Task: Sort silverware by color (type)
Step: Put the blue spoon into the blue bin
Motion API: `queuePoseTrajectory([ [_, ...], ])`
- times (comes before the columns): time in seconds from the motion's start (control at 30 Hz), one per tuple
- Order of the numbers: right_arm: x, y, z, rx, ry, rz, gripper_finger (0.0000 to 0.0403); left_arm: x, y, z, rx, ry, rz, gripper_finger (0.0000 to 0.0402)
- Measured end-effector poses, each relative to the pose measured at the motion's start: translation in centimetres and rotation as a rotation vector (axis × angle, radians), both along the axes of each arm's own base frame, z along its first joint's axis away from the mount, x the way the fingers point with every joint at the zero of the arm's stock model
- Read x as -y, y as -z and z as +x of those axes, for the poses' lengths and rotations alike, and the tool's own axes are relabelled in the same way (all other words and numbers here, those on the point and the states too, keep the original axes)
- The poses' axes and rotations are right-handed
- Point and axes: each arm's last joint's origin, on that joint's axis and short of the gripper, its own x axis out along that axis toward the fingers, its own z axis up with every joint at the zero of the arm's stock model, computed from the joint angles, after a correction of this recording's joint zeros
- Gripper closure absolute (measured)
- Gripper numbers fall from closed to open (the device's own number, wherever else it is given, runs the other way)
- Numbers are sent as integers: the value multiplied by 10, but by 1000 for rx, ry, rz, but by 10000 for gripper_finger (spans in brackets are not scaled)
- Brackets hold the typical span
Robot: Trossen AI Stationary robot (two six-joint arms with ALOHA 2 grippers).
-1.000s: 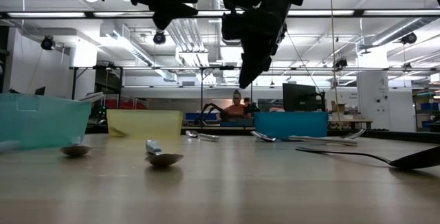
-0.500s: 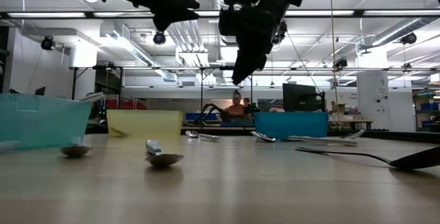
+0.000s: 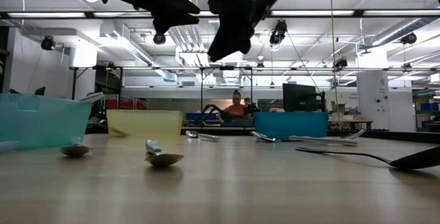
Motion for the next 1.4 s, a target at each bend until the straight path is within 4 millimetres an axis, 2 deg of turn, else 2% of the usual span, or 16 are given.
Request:
queuePoseTrajectory([
  [0.17,3,-7,-13,-68,14,-7,266,6,-9,-13,0,-1,-3,235],
  [0.33,-3,-13,-36,-123,39,23,266,18,-22,-35,10,4,-10,235],
  [0.57,-9,-5,-71,-155,103,49,266,38,-28,-52,-23,-16,-31,235],
  [0.8,-13,17,-94,-198,259,173,266,54,-28,-52,-39,3,-54,235],
  [1.1,-36,46,-102,-306,367,285,266,68,-22,-43,-74,58,-101,235],
  [1.4,-54,68,-112,-390,464,276,266,88,-13,-32,-133,82,-104,235],
])
